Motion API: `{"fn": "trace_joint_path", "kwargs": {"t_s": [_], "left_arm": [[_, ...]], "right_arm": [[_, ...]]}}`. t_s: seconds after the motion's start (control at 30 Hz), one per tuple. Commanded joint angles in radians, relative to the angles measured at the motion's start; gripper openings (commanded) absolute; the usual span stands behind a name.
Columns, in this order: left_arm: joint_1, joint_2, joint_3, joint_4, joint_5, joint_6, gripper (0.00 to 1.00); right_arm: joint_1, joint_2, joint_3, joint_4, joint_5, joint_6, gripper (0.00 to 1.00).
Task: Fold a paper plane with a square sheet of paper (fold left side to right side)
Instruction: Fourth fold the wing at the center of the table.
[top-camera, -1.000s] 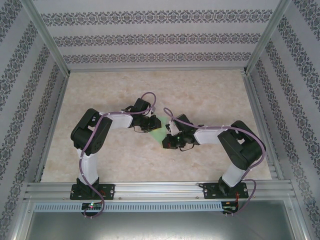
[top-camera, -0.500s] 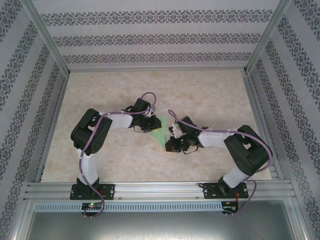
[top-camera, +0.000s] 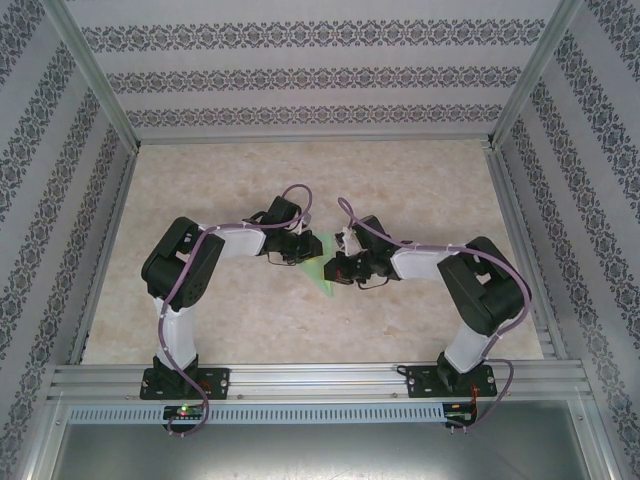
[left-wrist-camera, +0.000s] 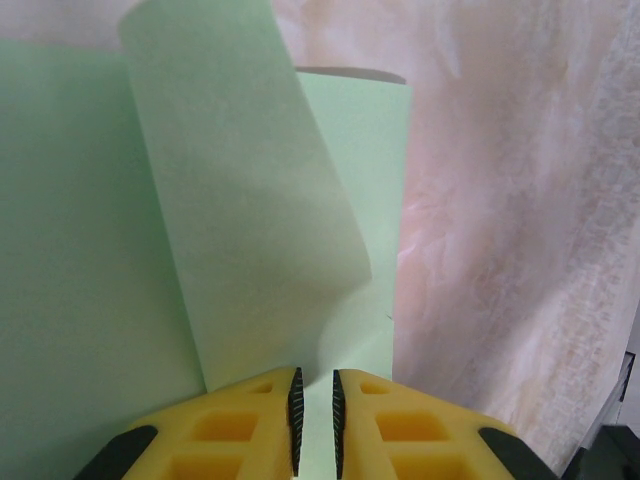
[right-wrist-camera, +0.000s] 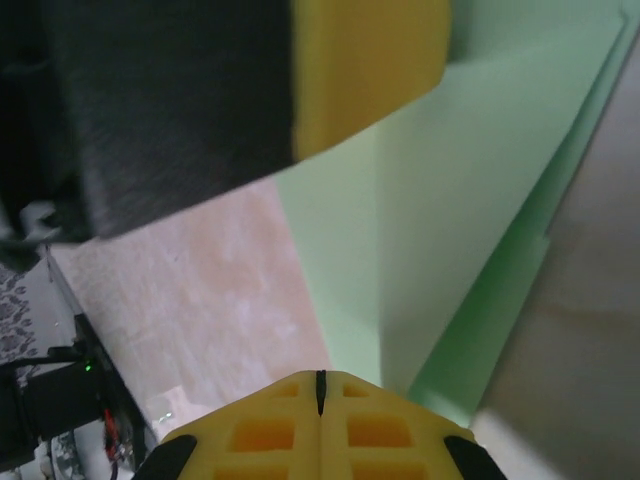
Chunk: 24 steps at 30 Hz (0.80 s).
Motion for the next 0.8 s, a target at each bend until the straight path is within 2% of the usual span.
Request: {"fn": "trace_joint_path", "kwargs": {"t_s": [0.0,0.37,0.77], "left_arm": [[-0.021,0.034,-0.009,-0.098,-0.055,0.011,0.2],[-0.024,0.023,-0.001,-0.108,-0.054,0.013,0.21],[-0.023,0.011,0.045,-0.149,-0.059,0.027,0.21]], "right_arm": [[-0.014,0.029,0.024,-0.03,0.06,-0.01,0.0],[-0.016,0.099,0.002,-0.095,0.093,-0.049,0.0],[-0.018,0.085,0.022,-0.231,0.174,-0.117,0.0]]}}
